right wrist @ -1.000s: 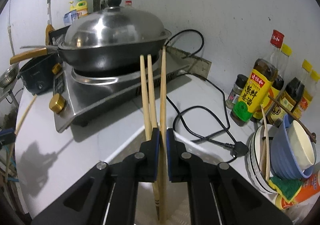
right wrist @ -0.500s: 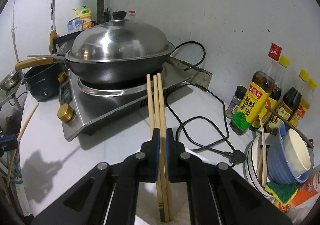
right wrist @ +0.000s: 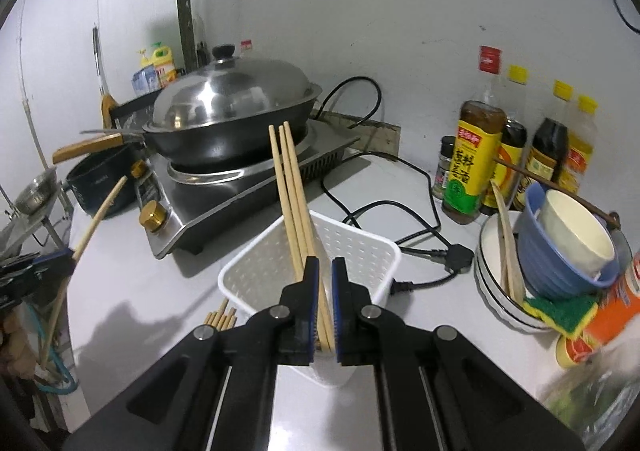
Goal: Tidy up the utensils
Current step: 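Release the right gripper's chopstick into the basket while the left gripper lowers its chopstick toward it, then lower the left gripper's chopstick into the white basket and open the left gripper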
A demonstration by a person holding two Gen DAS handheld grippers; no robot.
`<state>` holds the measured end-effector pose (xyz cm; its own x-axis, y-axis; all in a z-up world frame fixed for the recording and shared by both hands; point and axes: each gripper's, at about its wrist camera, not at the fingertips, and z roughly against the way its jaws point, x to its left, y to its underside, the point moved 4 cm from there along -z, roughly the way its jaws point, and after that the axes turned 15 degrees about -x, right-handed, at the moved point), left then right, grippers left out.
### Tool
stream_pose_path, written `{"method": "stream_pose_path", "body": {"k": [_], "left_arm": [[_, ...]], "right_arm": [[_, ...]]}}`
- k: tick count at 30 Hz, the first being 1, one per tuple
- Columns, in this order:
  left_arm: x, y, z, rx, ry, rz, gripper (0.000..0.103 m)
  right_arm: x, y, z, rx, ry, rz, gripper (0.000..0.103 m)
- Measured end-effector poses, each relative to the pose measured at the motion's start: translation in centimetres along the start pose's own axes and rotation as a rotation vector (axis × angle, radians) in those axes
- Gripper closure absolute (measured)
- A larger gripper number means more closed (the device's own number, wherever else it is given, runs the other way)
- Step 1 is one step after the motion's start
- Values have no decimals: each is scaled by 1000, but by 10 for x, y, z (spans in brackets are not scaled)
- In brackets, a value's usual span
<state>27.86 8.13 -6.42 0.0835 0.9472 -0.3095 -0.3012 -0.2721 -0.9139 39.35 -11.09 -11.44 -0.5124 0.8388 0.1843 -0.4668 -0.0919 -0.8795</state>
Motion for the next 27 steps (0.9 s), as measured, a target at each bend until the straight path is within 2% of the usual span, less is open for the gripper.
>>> {"method": "stream_pose_path", "body": {"k": [2,4,6,9,15,21,27], "left_arm": [[-10,-7,-7,-8,11,-1,97],[-22,-13,-15,-16,21,-9,97],[-33,-20,-23,-27,35,-15,97],[-46,-31,-39,-46,42,-12,97],[-61,-50,-84,-59,22,37,97],[-76,-73,-121,-146,-7,102,97],[-82,-79,-162,-231,-64,216,97]], "right_arm": [[-6,3,9,-10,-4,-18,91],[-10,5,14,-20,-5,-32,77],[-15,7,21,-34,-6,-43,69],[-22,9,28,-56,8,-45,61],[-41,14,34,-93,0,-109,58],[-58,19,39,-127,1,-152,54],[-76,24,45,-163,1,-205,54]]}}
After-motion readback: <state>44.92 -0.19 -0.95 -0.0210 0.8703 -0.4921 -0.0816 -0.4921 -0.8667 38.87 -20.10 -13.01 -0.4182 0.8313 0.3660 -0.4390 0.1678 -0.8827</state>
